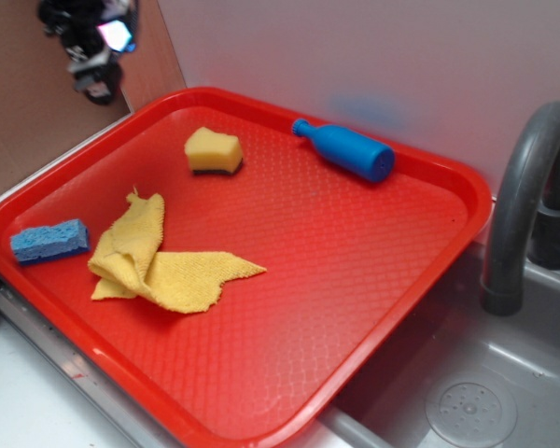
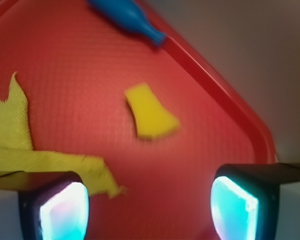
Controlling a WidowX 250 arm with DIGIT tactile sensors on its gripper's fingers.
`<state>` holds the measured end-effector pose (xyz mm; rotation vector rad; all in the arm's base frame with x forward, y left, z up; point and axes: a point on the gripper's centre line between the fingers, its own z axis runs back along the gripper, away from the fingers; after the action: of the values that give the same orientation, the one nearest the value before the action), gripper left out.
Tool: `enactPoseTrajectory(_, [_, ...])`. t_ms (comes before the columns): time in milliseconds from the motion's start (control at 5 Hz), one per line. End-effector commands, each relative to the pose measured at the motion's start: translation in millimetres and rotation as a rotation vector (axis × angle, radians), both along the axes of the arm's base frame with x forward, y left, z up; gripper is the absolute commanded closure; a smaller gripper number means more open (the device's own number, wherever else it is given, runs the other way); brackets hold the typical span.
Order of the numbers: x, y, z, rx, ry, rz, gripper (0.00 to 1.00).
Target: Grab the green sponge.
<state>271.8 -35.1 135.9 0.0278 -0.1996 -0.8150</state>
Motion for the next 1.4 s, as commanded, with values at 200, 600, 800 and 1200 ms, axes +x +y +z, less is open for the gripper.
enactPoseTrajectory(200, [34,-32,-46,-0.032,0.041,-0.161,0.0])
enactPoseTrajectory(600, [33,-42,-83,0.056,0.126,-0.207,0.0])
enactPoseTrajectory(800, [35,-48,-92,0.067,0.143,-0.222,0.0])
enactPoseTrajectory(1200, [33,-44,-74,0.128,0.137,-0.085,1.0])
